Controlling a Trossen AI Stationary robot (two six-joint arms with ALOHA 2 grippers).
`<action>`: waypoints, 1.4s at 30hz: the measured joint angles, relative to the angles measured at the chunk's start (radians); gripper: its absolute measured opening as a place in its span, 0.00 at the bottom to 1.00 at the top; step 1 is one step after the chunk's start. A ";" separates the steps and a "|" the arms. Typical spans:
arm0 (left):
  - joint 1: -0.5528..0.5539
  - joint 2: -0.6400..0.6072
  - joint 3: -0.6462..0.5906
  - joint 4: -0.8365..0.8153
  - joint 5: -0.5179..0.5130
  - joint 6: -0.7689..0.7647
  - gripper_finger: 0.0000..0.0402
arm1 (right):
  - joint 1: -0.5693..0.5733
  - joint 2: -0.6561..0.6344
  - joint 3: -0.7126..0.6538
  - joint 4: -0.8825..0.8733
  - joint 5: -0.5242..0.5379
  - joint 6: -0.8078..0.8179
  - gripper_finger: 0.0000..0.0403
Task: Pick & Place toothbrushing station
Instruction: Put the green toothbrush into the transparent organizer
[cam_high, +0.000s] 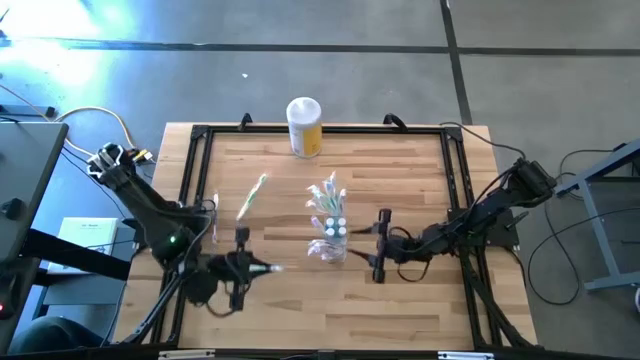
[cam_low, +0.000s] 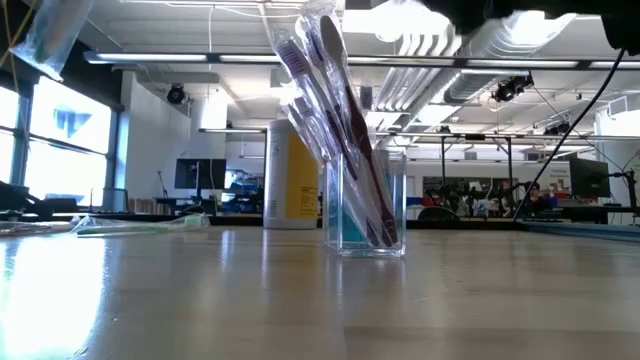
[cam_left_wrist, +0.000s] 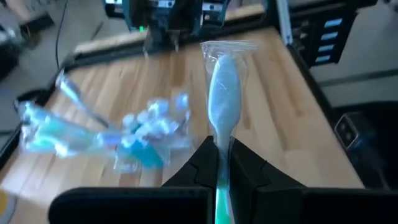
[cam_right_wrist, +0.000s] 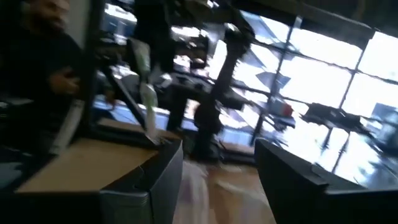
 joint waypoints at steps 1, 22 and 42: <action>-0.020 0.011 0.000 0.029 -0.021 0.015 0.02 | 0.000 0.000 0.004 0.009 -0.045 -0.023 0.48; -0.018 0.108 0.000 0.139 -0.054 0.082 0.02 | -0.008 0.005 0.361 -0.500 -0.306 0.050 0.48; 0.114 0.177 0.001 0.342 0.084 0.186 0.02 | -0.038 0.035 0.362 -0.470 -0.299 0.015 0.63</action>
